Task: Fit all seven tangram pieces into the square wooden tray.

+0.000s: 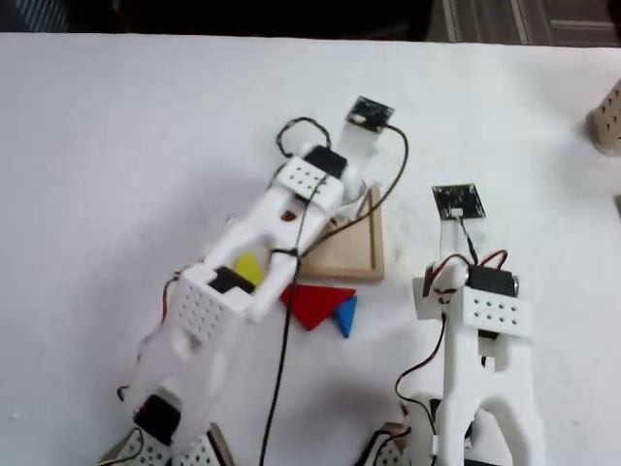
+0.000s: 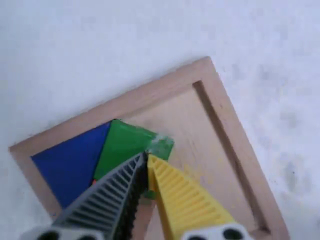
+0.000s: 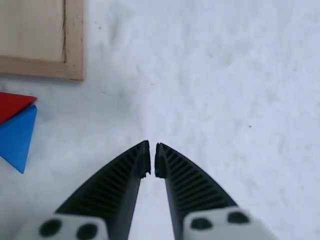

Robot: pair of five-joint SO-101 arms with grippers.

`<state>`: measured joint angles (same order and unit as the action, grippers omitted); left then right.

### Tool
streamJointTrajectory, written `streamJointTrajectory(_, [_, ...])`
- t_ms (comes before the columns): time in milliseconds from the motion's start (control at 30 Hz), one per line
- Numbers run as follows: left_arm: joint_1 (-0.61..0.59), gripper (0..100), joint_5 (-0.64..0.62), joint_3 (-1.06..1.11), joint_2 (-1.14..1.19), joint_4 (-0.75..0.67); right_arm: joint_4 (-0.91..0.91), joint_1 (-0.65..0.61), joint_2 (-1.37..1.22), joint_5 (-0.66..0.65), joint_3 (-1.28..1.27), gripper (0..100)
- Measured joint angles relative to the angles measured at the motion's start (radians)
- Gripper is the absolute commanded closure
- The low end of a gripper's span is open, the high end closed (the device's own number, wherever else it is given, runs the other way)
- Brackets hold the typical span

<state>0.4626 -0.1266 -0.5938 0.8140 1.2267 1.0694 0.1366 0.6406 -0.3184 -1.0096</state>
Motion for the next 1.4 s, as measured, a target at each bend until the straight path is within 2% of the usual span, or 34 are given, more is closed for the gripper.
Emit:
streamJointTrajectory(433, [-0.005, 98, 0.0, 0.0, -0.077, 0.183, -0.018, -0.037, 0.002, -0.002, -0.018, 97.8])
streamJointTrajectory(633, [-0.075, 98, 0.015, 0.0, -0.112, 0.218, -0.02, -0.04, 0.002, -0.002, -0.018, 97.8])
streamJointTrajectory(800, [-0.13, 98, 0.06, 0.123, -0.292, 0.21, -0.02, -0.04, 0.002, -0.002, -0.018, 97.8])
streamJointTrajectory(933, [-0.181, 98, 0.063, 0.377, -0.486, 0.087, -0.02, -0.043, 0.002, -0.002, -0.018, 97.8])
streamJointTrajectory(1167, [-0.292, 98, 0.064, 0.951, -0.899, -0.198, -0.038, -0.077, 0.009, -0.002, -0.044, 97.8])
streamJointTrajectory(1400, [-0.575, 98, 0.064, 1.398, -1.092, -0.422, -0.038, -0.176, 0.02, -0.006, -0.064, 97.8])
